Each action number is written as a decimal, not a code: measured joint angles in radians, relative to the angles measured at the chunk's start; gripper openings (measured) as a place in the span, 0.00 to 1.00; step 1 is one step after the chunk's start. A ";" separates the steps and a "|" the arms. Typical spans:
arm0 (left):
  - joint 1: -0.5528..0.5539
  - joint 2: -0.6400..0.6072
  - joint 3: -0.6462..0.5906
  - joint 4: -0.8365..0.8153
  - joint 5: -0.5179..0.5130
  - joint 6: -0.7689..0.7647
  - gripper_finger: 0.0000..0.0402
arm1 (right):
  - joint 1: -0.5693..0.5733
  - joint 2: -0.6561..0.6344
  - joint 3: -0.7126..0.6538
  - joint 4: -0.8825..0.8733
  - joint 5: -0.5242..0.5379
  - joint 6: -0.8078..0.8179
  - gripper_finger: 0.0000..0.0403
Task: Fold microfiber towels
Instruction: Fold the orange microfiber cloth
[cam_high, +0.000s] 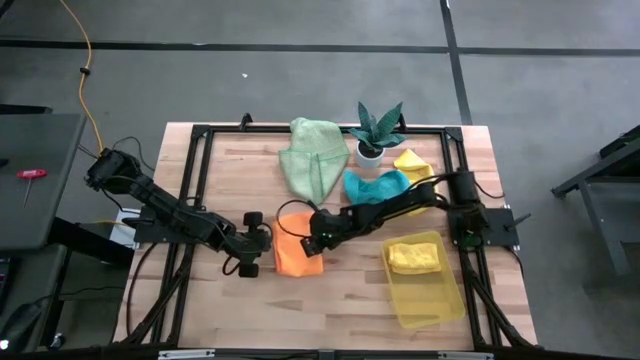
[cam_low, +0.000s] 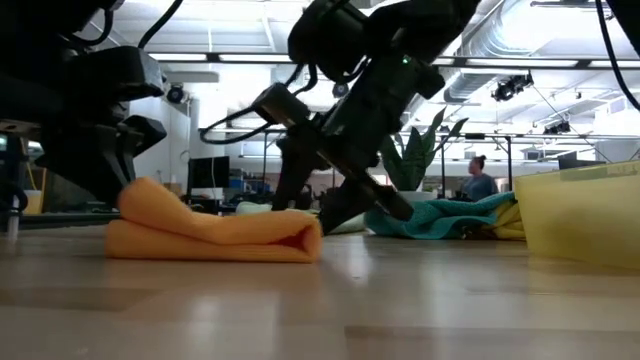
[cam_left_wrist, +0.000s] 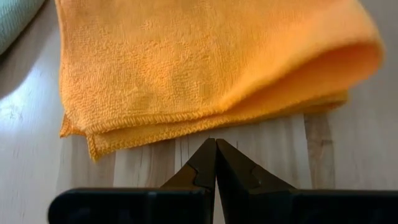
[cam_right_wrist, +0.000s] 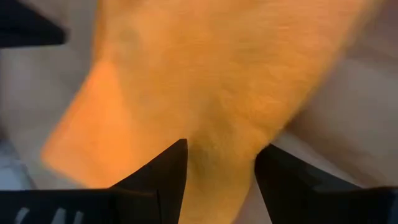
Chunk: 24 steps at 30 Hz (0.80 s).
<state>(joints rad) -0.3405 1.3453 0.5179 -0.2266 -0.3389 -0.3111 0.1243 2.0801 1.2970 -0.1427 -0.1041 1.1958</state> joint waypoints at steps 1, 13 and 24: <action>0.000 0.000 0.000 0.002 0.000 0.000 0.00 | 0.001 0.003 0.001 0.003 -0.002 0.000 0.43; 0.000 0.000 0.000 0.012 0.015 -0.001 0.00 | 0.000 0.006 0.002 -0.074 0.045 -0.077 0.26; 0.000 0.000 0.000 0.017 0.021 -0.004 0.00 | -0.035 -0.048 0.000 -0.328 0.094 -0.237 0.05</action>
<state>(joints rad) -0.3408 1.3453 0.5179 -0.2096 -0.3178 -0.3152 0.0893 2.0326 1.2968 -0.4709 -0.0102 0.9593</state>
